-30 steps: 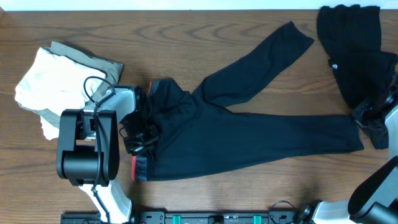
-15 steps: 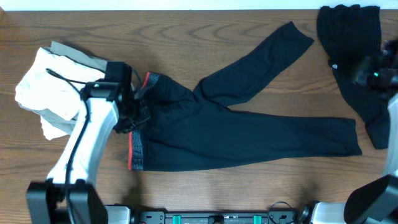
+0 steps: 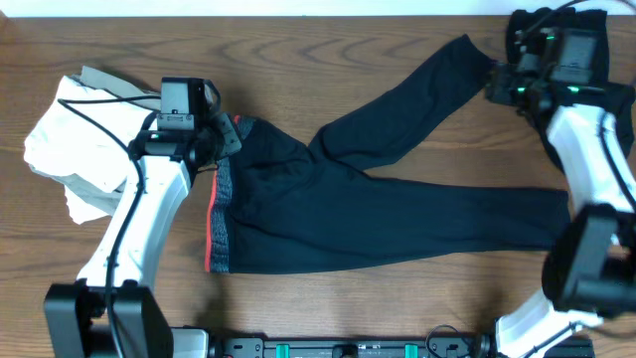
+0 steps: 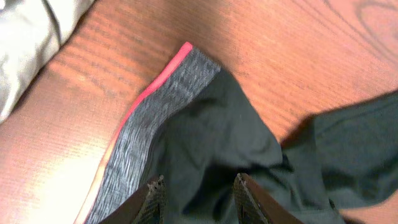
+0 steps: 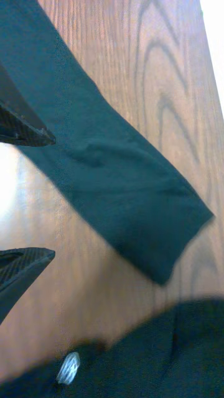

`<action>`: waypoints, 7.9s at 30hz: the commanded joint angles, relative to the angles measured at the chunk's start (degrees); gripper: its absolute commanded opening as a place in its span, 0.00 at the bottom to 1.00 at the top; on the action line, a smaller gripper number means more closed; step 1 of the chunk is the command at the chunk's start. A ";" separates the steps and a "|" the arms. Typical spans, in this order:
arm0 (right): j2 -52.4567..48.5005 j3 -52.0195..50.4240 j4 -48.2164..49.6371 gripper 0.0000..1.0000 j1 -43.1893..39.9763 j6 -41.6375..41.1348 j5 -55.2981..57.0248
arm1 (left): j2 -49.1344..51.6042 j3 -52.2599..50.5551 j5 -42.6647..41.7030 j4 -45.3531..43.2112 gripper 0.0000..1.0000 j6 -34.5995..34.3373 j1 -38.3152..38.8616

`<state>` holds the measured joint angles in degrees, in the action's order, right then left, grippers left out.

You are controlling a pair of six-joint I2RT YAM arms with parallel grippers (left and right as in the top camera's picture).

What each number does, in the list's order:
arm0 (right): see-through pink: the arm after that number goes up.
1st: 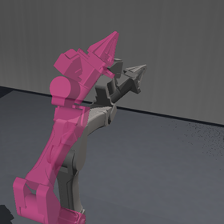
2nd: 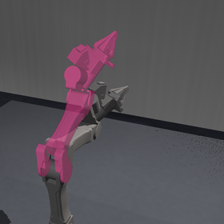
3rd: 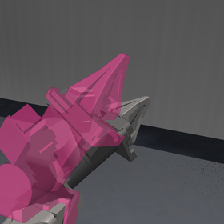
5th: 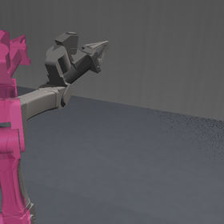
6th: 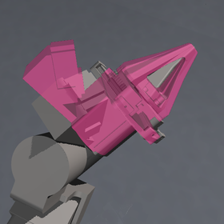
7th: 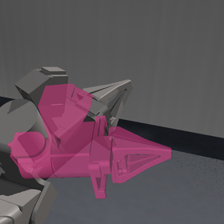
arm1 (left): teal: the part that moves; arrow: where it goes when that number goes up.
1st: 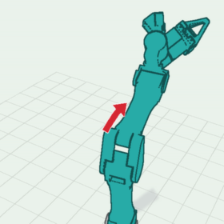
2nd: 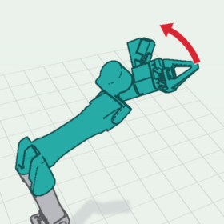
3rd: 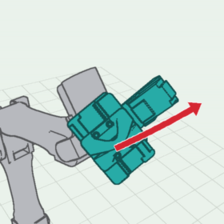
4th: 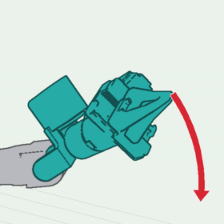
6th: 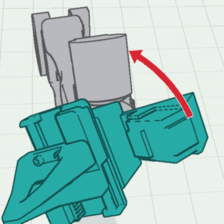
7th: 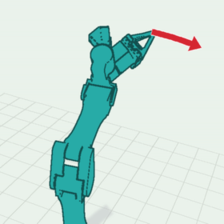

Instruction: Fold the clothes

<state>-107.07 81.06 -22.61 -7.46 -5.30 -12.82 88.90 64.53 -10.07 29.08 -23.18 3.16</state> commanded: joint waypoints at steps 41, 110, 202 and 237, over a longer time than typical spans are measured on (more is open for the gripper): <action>-23.34 0.37 11.98 0.45 -5.53 -1.51 12.07 | 8.31 0.37 -0.79 -4.20 0.47 -0.09 -0.20; -12.24 1.73 24.70 0.62 2.19 -10.62 6.75 | 31.12 0.48 -6.40 -21.35 0.36 4.52 0.02; -5.57 6.49 7.96 0.17 -4.74 -18.95 -3.13 | 31.12 0.48 -6.21 -14.49 0.36 5.99 0.83; -25.97 6.71 32.22 0.01 3.02 -22.29 5.09 | 31.12 0.48 -6.19 -14.56 0.36 5.97 0.83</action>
<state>-134.08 87.31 9.52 -4.32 -27.44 -5.41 115.39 69.08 -16.58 11.18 -17.52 3.49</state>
